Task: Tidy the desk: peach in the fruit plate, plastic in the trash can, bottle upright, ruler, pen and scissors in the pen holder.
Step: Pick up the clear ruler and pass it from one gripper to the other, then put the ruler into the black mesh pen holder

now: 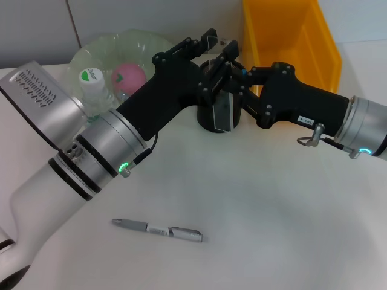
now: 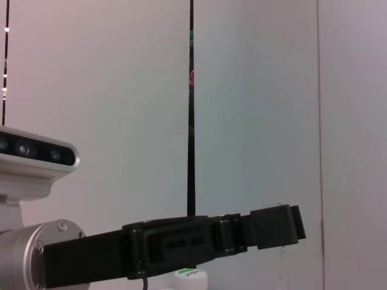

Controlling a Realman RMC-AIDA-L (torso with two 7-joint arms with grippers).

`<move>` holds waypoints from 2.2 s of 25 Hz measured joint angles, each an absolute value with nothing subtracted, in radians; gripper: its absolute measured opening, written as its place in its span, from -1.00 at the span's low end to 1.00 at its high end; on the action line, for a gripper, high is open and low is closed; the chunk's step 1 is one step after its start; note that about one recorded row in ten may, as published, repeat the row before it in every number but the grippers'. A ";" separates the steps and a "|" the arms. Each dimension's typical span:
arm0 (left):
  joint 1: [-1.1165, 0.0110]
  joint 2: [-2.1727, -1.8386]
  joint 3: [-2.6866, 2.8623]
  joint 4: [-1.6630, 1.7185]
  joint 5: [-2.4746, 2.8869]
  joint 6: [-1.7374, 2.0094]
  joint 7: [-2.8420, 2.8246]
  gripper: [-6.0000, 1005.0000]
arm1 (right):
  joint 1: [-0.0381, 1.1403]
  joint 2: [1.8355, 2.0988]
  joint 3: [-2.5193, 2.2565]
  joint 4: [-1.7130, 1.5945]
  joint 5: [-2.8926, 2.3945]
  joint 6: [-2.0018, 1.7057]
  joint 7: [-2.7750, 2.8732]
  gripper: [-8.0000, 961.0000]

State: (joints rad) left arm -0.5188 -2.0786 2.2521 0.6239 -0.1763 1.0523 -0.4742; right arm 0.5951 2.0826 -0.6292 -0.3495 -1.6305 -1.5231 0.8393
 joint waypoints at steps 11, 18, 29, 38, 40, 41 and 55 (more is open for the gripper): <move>-0.520 -2.079 2.252 0.623 -0.176 1.052 -0.457 -0.25 | 0.607 2.083 -0.629 -0.338 -1.630 -1.520 0.838 -0.74; -0.520 -2.079 2.253 0.623 -0.176 1.052 -0.457 -0.25 | 0.610 2.083 -0.631 -0.337 -1.630 -1.519 0.838 -0.82; -0.517 -2.078 2.256 0.622 -0.176 1.059 -0.446 -0.25 | 0.622 2.083 -0.638 -0.314 -1.607 -1.513 0.829 -0.96; -0.519 -2.077 2.253 0.619 -0.176 1.064 -0.435 -0.18 | 0.622 2.082 -0.640 -0.311 -1.607 -1.506 0.832 -0.97; -0.519 -2.076 2.253 0.619 -0.176 1.065 -0.439 -0.10 | 0.622 2.081 -0.640 -0.310 -1.607 -1.506 0.833 -0.97; -0.519 -2.075 2.253 0.619 -0.176 1.065 -0.440 -0.07 | 0.621 2.081 -0.640 -0.310 -1.607 -1.506 0.833 -0.97; -0.477 -2.053 2.214 0.621 -0.112 1.134 -0.562 0.62 | 0.585 2.080 -0.627 -0.341 -1.387 -1.520 0.803 -0.97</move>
